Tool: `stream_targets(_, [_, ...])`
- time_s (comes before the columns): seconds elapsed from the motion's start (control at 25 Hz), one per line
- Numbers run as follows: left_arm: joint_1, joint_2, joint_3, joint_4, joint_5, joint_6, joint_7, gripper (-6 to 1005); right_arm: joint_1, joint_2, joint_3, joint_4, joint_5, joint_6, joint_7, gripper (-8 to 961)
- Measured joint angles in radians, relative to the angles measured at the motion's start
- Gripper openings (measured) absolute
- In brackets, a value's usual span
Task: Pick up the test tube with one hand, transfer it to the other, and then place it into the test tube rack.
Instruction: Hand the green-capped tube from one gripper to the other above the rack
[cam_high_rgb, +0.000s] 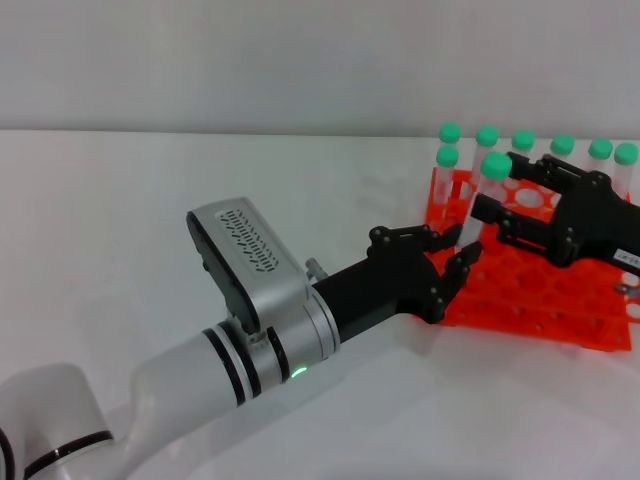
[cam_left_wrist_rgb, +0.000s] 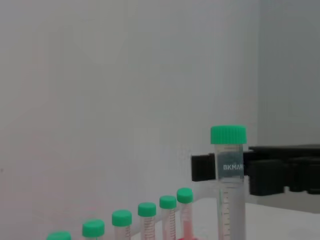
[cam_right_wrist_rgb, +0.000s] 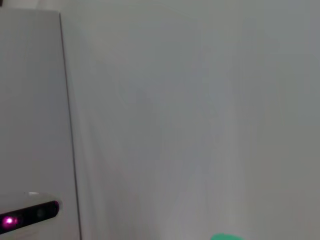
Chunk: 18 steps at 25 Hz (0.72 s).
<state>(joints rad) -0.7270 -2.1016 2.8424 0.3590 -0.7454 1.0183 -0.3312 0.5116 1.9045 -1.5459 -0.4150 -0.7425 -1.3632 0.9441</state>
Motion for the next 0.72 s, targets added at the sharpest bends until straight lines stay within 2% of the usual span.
stream_targets(0.28, [0.006,0.000,0.000,-0.001,0.000,0.000,0.001,290,0.009,0.004,0.004,-0.060,-0.041,0.053,0.043,666])
stream_targets(0.72, [0.012,0.001,-0.009,-0.004,-0.005,0.000,0.001,301,0.010,0.000,0.007,-0.065,-0.043,0.057,0.068,611])
